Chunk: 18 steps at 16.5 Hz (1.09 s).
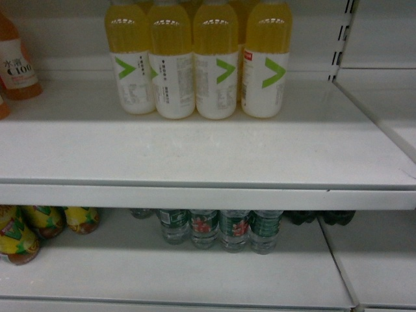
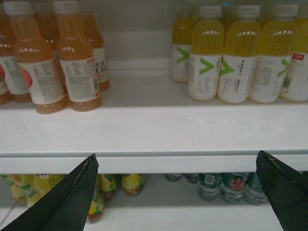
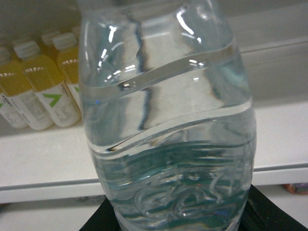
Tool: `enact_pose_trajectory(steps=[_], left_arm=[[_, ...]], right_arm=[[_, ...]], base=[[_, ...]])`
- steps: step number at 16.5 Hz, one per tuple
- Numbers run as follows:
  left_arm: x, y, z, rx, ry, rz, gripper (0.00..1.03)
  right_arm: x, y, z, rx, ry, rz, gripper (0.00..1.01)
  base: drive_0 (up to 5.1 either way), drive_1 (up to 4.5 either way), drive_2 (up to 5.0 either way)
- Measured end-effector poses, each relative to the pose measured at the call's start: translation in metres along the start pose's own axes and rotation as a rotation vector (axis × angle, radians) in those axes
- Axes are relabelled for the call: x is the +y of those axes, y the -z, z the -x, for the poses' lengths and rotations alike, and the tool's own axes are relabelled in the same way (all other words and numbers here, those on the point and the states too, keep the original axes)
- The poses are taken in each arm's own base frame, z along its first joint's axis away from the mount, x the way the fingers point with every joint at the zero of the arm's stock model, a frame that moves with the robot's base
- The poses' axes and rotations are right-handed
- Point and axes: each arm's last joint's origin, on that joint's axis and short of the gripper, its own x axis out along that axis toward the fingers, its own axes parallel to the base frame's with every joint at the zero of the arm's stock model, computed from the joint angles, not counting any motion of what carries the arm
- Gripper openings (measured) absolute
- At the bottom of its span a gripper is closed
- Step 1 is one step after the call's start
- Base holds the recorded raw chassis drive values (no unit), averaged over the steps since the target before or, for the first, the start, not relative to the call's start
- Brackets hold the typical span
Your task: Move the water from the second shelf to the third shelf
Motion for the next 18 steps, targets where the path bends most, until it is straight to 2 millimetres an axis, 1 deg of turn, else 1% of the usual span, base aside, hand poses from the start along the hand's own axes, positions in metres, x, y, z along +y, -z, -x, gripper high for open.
enact_pose_trajectory(steps=[15, 18], left_arm=[[0.0000, 0.0000, 0.0000, 0.000, 0.000, 0.000, 0.98], [0.0000, -0.0002, 0.0000, -0.001, 0.001, 0.000, 0.98]], right_arm=[[0.0009, -0.0015, 0.0001, -0.006, -0.005, 0.002, 0.40], [0.0008, -0.0014, 0.0002, -0.006, -0.002, 0.001, 0.40]], base=[[0.0, 0.00, 0.0], [-4.1, 0.68, 4.1]])
